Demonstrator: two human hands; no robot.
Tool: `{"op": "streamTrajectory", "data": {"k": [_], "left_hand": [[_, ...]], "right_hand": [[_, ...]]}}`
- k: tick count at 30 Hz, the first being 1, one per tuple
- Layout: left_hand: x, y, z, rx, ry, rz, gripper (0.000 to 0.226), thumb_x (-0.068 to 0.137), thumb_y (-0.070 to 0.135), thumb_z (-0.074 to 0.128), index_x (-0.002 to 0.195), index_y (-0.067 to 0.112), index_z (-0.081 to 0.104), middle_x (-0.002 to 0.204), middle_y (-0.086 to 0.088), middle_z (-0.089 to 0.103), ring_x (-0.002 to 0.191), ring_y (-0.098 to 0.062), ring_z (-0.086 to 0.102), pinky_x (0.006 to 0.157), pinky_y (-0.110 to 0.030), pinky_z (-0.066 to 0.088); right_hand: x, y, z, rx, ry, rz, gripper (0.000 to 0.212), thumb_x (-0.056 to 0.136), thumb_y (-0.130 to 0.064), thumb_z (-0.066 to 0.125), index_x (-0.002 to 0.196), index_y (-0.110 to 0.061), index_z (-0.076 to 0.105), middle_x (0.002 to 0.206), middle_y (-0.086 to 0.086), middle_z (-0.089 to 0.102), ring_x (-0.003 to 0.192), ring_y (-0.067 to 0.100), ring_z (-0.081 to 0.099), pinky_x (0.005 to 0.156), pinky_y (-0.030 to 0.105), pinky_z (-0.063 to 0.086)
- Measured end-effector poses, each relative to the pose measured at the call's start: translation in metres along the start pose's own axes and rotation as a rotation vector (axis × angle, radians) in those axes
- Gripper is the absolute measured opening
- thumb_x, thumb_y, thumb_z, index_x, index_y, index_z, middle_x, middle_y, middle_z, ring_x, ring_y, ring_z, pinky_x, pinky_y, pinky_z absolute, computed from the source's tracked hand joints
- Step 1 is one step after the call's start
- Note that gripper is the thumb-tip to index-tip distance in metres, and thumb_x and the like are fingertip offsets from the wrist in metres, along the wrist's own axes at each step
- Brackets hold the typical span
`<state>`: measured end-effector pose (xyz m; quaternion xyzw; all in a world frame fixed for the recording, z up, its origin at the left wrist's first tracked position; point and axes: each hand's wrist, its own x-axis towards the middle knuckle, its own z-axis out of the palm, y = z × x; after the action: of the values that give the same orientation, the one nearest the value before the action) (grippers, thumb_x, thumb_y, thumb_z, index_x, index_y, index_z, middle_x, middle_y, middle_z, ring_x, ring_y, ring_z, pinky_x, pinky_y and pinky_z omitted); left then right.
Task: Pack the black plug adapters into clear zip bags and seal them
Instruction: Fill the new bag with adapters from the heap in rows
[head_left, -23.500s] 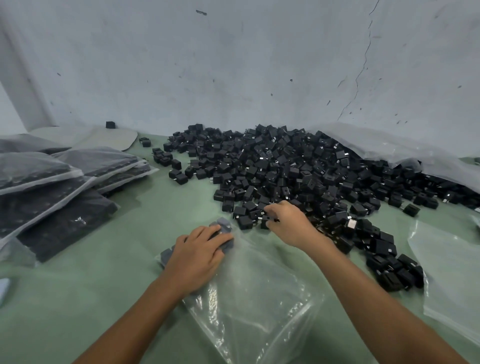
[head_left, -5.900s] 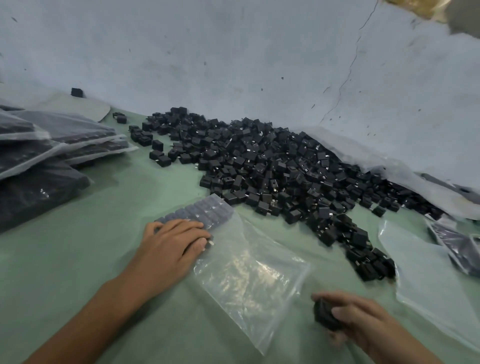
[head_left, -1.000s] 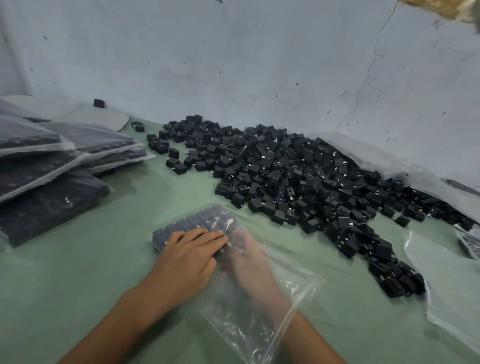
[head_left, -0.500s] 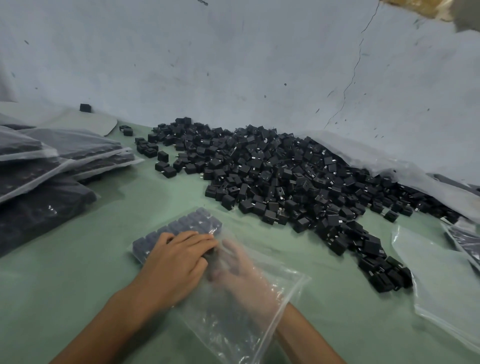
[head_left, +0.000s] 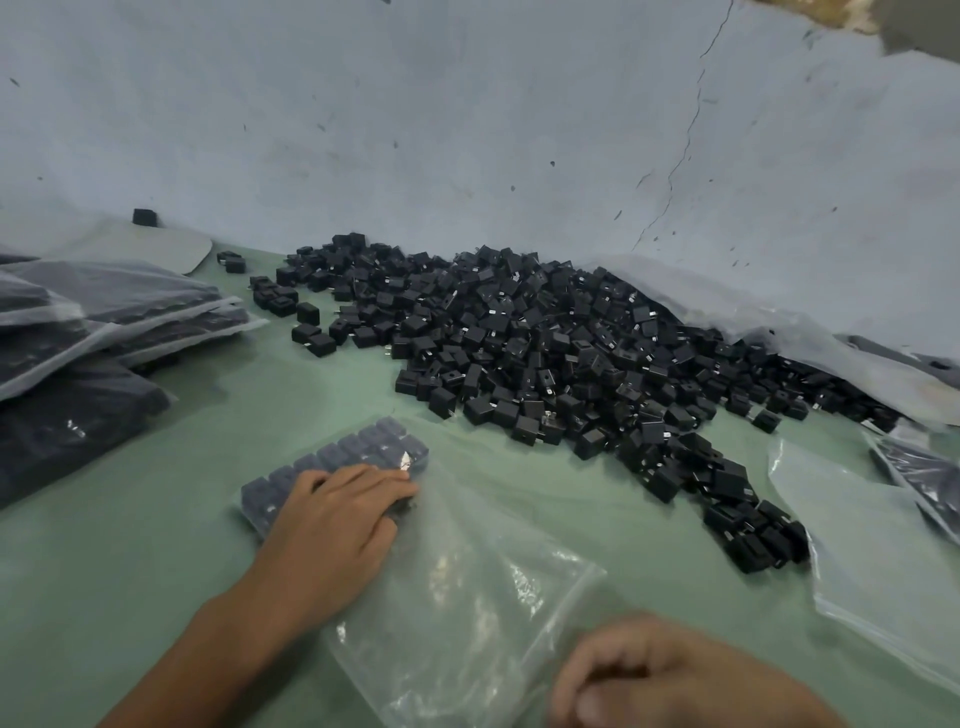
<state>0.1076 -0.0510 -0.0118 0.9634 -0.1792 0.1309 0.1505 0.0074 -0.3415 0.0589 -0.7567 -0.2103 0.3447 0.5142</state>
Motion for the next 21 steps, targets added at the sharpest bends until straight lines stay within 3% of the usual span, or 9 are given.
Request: {"op": "streamTrajectory", "data": {"k": [1,3,7,10,14,18,21], "left_hand": [[0.0,0.0,0.0,-0.008,0.0,-0.002,0.067,0.082,0.045,0.011,0.127,0.041,0.06,0.135,0.029,0.052,0.128,0.004,0.044,0.096,-0.023,0.021],[0.0,-0.002,0.001,-0.012,-0.002,-0.001,0.068,0.082,0.046,0.01,0.128,0.042,0.059,0.136,0.03,0.051,0.129,0.005,0.042,0.097,-0.022,0.021],[-0.002,-0.002,0.001,-0.025,-0.007,-0.011,0.052,0.089,0.037,0.028,0.127,0.04,0.062,0.135,0.029,0.054,0.127,0.004,0.045,0.096,-0.021,0.02],[-0.001,-0.004,0.002,-0.012,-0.018,-0.011,0.05,0.089,0.036,0.031,0.13,0.042,0.058,0.138,0.032,0.05,0.129,0.008,0.04,0.097,-0.019,0.017],[-0.001,-0.005,0.003,-0.028,-0.001,0.005,0.054,0.089,0.039,0.024,0.13,0.041,0.059,0.137,0.03,0.052,0.128,0.006,0.042,0.096,-0.02,0.018],[-0.001,-0.005,0.003,-0.037,0.009,0.017,0.062,0.086,0.043,0.016,0.129,0.039,0.06,0.137,0.028,0.053,0.128,0.004,0.043,0.097,-0.024,0.021],[-0.002,-0.005,0.004,-0.058,0.007,0.005,0.051,0.089,0.037,0.028,0.128,0.038,0.061,0.137,0.026,0.054,0.128,0.003,0.044,0.098,-0.026,0.023]], "right_hand": [[-0.004,0.001,-0.014,0.026,0.047,-0.01,0.014,0.098,-0.018,0.064,0.105,-0.013,0.074,0.101,0.007,0.073,0.088,0.016,0.065,0.08,0.029,0.052],[0.005,-0.001,-0.047,-0.029,0.32,-0.052,0.014,0.096,-0.012,0.062,0.103,-0.014,0.074,0.099,0.01,0.072,0.081,0.018,0.064,0.071,0.03,0.055],[0.08,-0.005,-0.092,-0.343,0.67,-0.024,0.02,0.096,-0.018,0.061,0.1,-0.034,0.072,0.102,-0.011,0.072,0.084,0.007,0.064,0.069,0.022,0.054],[0.138,0.007,-0.12,-0.658,0.719,0.143,0.03,0.098,-0.022,0.058,0.128,-0.027,0.059,0.128,-0.007,0.063,0.116,0.016,0.058,0.098,0.032,0.048],[0.172,0.031,-0.137,-0.958,0.689,0.361,0.048,0.097,-0.024,0.048,0.143,-0.024,0.04,0.145,0.002,0.047,0.12,0.032,0.054,0.096,0.046,0.047],[0.178,0.043,-0.142,-0.99,0.788,0.325,0.045,0.101,-0.026,0.047,0.144,-0.024,0.035,0.141,0.005,0.051,0.116,0.034,0.057,0.094,0.049,0.048],[0.17,0.036,-0.134,-0.664,0.833,0.207,0.044,0.102,-0.034,0.05,0.142,-0.024,0.036,0.129,0.005,0.059,0.106,0.027,0.063,0.091,0.044,0.051]]}}
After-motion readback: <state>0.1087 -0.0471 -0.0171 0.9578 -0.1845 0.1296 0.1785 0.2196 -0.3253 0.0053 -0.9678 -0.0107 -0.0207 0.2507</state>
